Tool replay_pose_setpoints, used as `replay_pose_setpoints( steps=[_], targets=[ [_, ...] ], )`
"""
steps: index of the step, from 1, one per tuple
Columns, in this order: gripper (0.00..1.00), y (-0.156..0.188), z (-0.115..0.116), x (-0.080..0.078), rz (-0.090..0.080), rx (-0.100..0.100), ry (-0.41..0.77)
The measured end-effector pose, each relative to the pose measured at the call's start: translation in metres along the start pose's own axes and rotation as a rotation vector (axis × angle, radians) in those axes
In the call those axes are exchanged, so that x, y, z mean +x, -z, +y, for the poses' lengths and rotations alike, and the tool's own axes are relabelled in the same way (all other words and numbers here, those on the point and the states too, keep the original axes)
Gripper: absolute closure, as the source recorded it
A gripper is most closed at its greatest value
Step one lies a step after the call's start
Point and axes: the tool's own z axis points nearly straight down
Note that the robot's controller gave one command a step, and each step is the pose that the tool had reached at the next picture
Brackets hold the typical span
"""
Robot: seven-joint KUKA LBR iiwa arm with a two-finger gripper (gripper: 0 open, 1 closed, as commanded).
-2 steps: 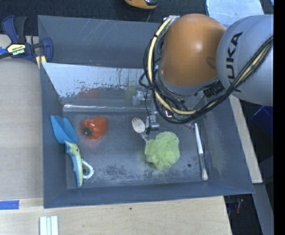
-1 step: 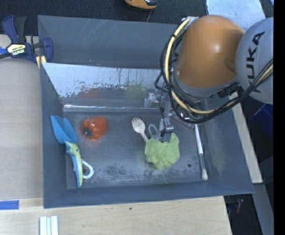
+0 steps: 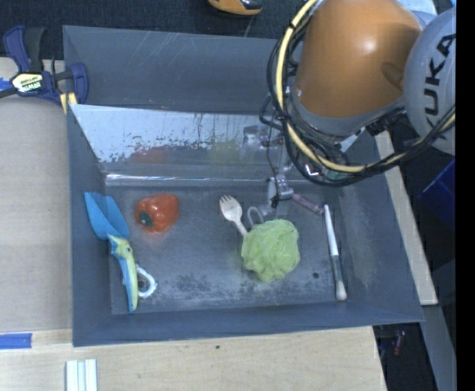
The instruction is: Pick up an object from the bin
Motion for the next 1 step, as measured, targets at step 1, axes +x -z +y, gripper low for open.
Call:
replay_pose_setpoints(
  steps=[1],
  targets=[
    [0.00,-0.0188,-0.0219,-0.0087,-0.003,-0.004,-0.118]
  ],
)
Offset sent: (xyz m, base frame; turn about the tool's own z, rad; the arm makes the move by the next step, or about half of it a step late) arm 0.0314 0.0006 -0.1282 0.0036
